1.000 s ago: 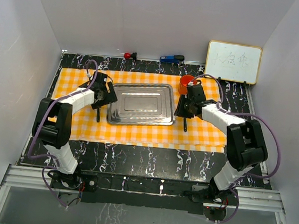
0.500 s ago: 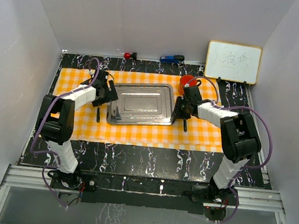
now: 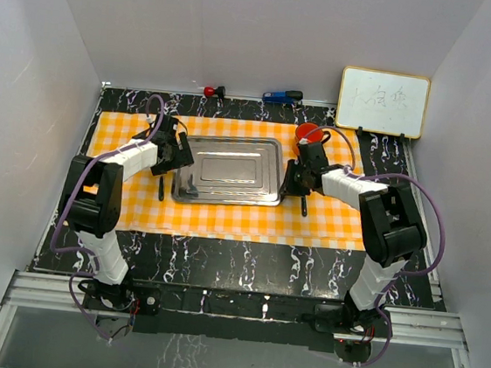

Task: Set the dinner table for one person
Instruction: Adjust the plate on the napkin.

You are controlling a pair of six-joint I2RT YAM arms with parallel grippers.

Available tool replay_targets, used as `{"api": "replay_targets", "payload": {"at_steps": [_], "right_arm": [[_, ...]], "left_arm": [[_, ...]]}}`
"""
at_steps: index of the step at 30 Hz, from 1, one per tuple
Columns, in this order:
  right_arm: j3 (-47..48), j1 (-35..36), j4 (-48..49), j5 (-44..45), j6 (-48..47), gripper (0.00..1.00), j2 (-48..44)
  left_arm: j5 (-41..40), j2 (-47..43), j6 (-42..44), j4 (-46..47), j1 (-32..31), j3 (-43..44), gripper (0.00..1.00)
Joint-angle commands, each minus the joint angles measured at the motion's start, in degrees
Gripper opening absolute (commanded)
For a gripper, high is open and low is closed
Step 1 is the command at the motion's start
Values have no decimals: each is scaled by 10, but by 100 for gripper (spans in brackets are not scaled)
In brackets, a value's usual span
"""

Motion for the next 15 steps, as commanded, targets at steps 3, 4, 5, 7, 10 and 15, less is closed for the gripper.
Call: {"api": "replay_targets", "payload": {"at_steps": [3, 4, 5, 7, 10, 15], "right_arm": [[-13, 17, 31, -13, 9, 16, -1], [-14, 18, 29, -13, 10, 16, -3], [-14, 21, 27, -12, 11, 16, -5], [-16, 24, 22, -8, 11, 15, -13], [-12, 26, 10, -1, 12, 15, -20], [-11, 28, -3, -3, 11, 15, -29]], "left_arm": [[0, 8, 8, -4, -3, 17, 78], [-1, 8, 9, -4, -3, 18, 78], [-3, 8, 10, -5, -3, 19, 78], [-7, 7, 11, -7, -3, 20, 78], [-12, 5, 13, -9, -3, 20, 78], [-18, 8, 16, -16, -3, 27, 78]]}}
